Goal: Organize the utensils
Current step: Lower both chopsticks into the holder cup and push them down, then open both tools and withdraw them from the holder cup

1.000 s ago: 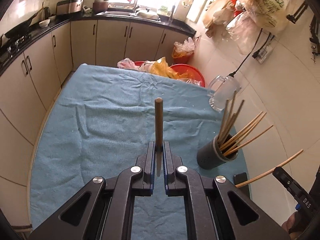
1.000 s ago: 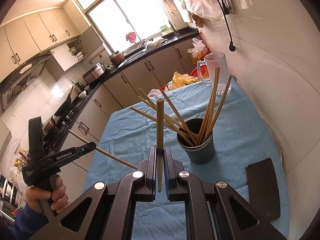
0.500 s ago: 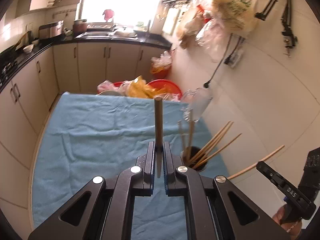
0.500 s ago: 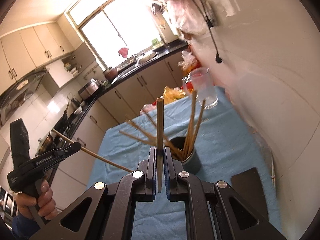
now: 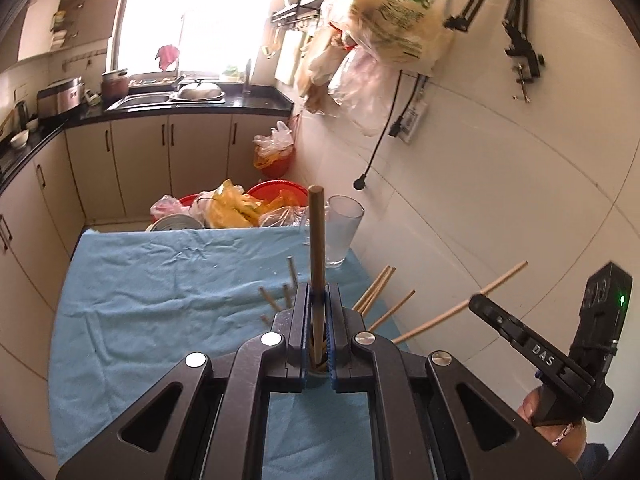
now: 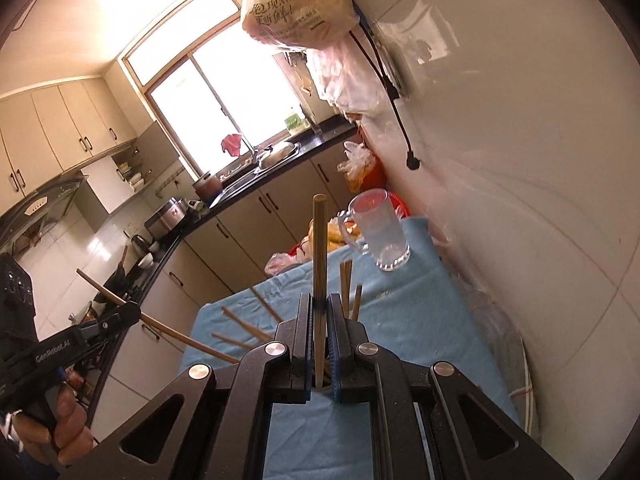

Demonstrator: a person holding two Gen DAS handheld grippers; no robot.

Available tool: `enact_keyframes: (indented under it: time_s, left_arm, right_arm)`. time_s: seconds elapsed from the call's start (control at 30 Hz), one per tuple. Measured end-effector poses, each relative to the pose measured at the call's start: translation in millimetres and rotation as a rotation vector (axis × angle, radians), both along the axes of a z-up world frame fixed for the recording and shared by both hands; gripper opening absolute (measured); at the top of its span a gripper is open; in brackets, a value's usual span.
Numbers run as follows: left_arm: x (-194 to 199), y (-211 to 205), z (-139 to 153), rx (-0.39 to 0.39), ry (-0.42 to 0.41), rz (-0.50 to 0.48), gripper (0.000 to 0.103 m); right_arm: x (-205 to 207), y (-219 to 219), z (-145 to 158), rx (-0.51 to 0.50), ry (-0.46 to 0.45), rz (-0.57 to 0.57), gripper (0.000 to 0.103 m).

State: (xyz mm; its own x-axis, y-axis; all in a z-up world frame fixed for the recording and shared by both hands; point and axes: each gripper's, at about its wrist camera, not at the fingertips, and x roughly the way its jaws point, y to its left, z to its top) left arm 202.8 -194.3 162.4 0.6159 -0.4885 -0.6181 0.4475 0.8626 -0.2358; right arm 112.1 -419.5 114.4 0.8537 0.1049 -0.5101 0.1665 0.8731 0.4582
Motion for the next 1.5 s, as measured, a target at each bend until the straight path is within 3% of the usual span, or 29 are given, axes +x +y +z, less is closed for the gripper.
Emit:
enact_keyframes:
  time_s: [0.17, 0.43, 0.9, 0.97, 1.03, 1.17, 1.3, 1.5]
  left_arm:
    - [8.1, -26.1, -28.1, 0.046, 0.018, -0.011, 0.006]
    - [19.9, -39.5, -68.4, 0.128, 0.057, 0.0, 0.006]
    - [31.9, -34.1, -78.3, 0.131, 0.093, 0.019, 0.008]
    - [30.9, -31.9, -75.7, 0.126, 0.092, 0.025, 0.014]
    - [27.8, -28.0, -69.4, 0.118, 0.074, 0.036, 0.028]
    - [17.1, -14.3, -49.7, 0.108, 0.008, 0.071, 0.044]
    - [4.8, 5.1, -33.5, 0.109, -0.063, 0.122, 0.068]
    - [-10.8, 26.8, -29.6, 0.147, -0.134, 0.168, 0.084]
  right_arm:
    - [19.9, 1.1, -15.6, -0.056, 0.021, -0.018, 0.007]
    - [42.6, 2.4, -52.2, -0.022, 0.114, 0.014, 0.007]
    - [51.2, 8.9, -58.4, -0.007, 0.151, 0.041, 0.008]
    - [47.3, 8.9, -55.5, -0.011, 0.148, 0.036, 0.012]
    - [40.6, 7.7, -48.8, -0.012, 0.138, 0.019, 0.017]
    - [25.2, 4.1, -32.2, -0.045, 0.125, -0.034, 0.044]
    - [4.6, 8.3, -18.3, -0.088, 0.125, -0.07, 0.065]
    - [-14.0, 20.4, -10.7, -0.172, 0.155, -0.116, 0.078]
